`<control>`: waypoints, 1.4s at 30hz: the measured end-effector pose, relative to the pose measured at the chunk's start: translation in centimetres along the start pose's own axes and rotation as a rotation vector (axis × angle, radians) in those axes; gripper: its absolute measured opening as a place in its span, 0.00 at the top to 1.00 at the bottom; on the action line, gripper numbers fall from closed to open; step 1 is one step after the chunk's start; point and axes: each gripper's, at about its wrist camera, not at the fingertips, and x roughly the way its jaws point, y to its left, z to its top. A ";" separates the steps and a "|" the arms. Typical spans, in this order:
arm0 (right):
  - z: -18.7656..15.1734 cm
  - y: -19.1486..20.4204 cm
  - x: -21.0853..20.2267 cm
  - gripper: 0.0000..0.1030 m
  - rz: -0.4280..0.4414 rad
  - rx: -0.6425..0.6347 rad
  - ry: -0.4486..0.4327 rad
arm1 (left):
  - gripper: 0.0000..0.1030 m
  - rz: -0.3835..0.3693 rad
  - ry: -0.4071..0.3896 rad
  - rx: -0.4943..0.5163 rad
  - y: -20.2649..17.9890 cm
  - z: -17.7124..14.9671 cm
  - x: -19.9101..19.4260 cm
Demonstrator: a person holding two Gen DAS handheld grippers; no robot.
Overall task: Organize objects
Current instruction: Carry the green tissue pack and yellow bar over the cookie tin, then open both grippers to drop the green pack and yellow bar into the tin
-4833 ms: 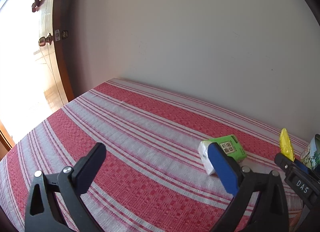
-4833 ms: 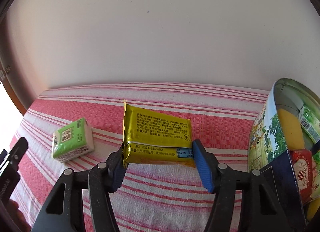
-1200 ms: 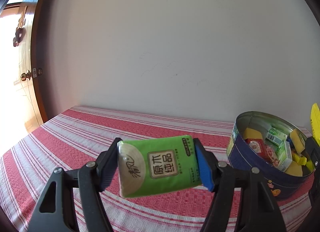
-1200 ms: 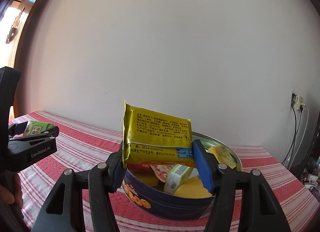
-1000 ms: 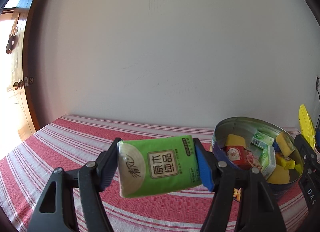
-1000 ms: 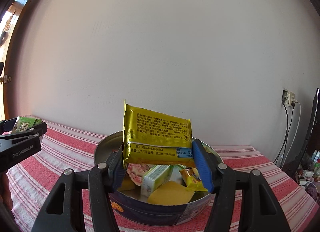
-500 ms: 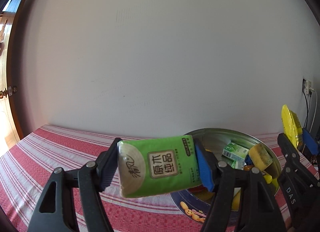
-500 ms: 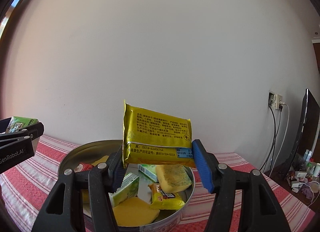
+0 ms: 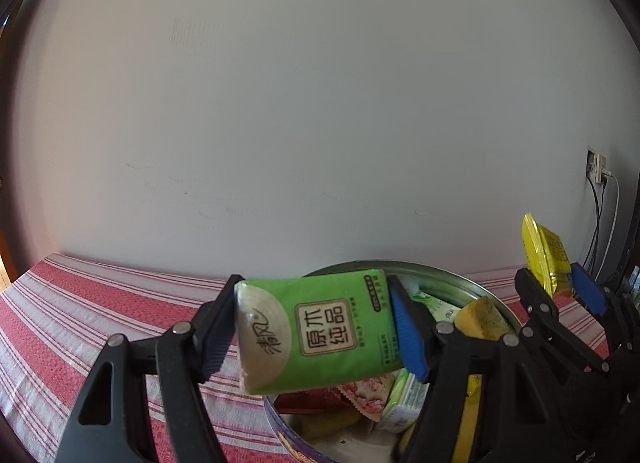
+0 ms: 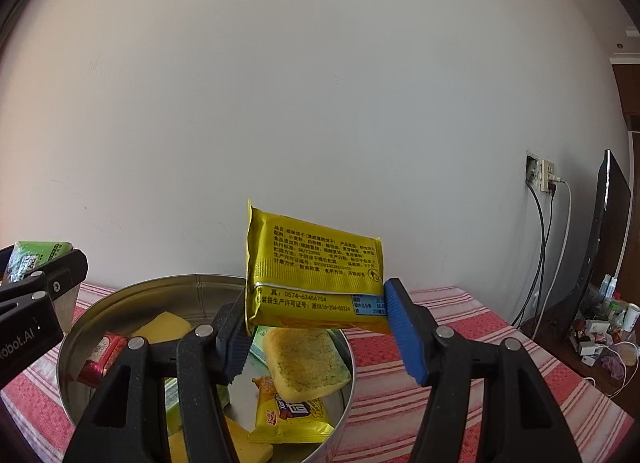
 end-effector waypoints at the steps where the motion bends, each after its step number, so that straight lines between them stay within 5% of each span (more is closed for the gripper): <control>1: 0.0 -0.1 0.3 0.38 -0.002 0.001 0.005 | 0.32 -0.003 0.009 -0.003 -0.1 0.0 0.4; 17: -0.6 -1.0 6.8 0.38 0.083 -0.015 0.157 | 0.32 -0.004 0.105 0.022 -0.5 -0.8 4.5; 26: -2.2 2.4 6.8 0.38 0.156 -0.129 0.224 | 0.32 -0.008 0.138 0.052 -2.0 -1.9 5.7; 29: -2.4 2.7 6.8 0.32 0.174 -0.155 0.231 | 0.24 -0.017 0.151 0.049 -2.1 -2.2 5.8; 31: -2.5 2.9 6.8 0.21 0.186 -0.171 0.238 | 0.01 -0.023 0.147 0.053 -2.4 -2.1 5.6; 37: -2.6 3.7 6.5 0.06 0.172 -0.182 0.174 | 0.00 -0.022 0.082 0.123 -3.5 -2.0 3.8; 42: -2.0 2.9 6.0 0.06 0.176 -0.141 0.170 | 0.00 -0.023 0.084 0.078 -2.5 -1.9 2.9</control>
